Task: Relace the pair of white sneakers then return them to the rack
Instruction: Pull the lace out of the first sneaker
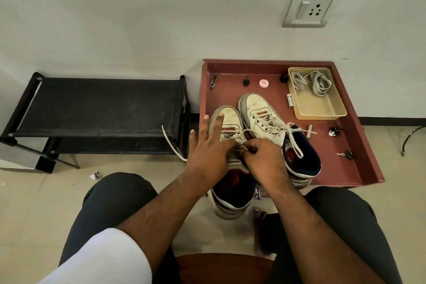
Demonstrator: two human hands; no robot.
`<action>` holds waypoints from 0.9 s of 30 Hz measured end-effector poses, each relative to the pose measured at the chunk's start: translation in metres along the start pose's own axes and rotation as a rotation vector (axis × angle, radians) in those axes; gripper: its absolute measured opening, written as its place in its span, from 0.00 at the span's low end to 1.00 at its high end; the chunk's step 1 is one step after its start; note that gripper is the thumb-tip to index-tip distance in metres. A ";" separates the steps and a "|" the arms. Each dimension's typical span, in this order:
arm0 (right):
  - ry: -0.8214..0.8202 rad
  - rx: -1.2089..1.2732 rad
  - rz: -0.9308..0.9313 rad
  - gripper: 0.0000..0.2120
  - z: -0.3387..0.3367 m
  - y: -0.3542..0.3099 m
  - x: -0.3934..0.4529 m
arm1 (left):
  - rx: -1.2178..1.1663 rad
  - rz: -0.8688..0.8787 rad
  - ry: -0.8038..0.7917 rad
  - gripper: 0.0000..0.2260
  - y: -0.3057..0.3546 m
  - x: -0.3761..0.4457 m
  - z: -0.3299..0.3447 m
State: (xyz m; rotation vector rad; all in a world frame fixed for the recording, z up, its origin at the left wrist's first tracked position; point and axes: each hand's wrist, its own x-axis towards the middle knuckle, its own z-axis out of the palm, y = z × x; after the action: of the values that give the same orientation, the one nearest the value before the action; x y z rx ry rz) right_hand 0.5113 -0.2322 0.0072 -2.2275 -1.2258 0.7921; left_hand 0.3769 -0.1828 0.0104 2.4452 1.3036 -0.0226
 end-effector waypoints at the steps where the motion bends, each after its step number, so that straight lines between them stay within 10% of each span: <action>1: -0.001 -0.003 0.005 0.08 0.000 0.000 0.000 | 0.020 -0.006 -0.015 0.15 0.000 0.000 -0.001; 6: -0.009 -0.003 0.014 0.07 -0.002 -0.001 0.000 | -0.095 -0.039 -0.024 0.11 -0.004 0.002 0.000; 10: -0.016 0.009 0.007 0.06 -0.002 -0.001 0.001 | -0.802 -0.274 0.025 0.03 -0.016 0.005 -0.002; 19: -0.018 -0.011 0.001 0.06 -0.001 -0.001 0.002 | -0.117 -0.104 -0.027 0.11 -0.005 0.004 -0.002; 24: -0.031 0.014 -0.008 0.07 -0.002 0.001 0.002 | -1.360 -0.574 0.245 0.07 -0.002 0.001 -0.014; 27: -0.032 0.001 0.001 0.08 -0.001 0.001 0.003 | -1.309 -0.602 0.304 0.10 -0.014 0.002 -0.012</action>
State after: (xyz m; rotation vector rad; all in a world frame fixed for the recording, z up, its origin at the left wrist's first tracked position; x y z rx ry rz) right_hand 0.5132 -0.2303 0.0068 -2.2230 -1.2389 0.8322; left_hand 0.3652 -0.1706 0.0168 0.9478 1.4232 0.7920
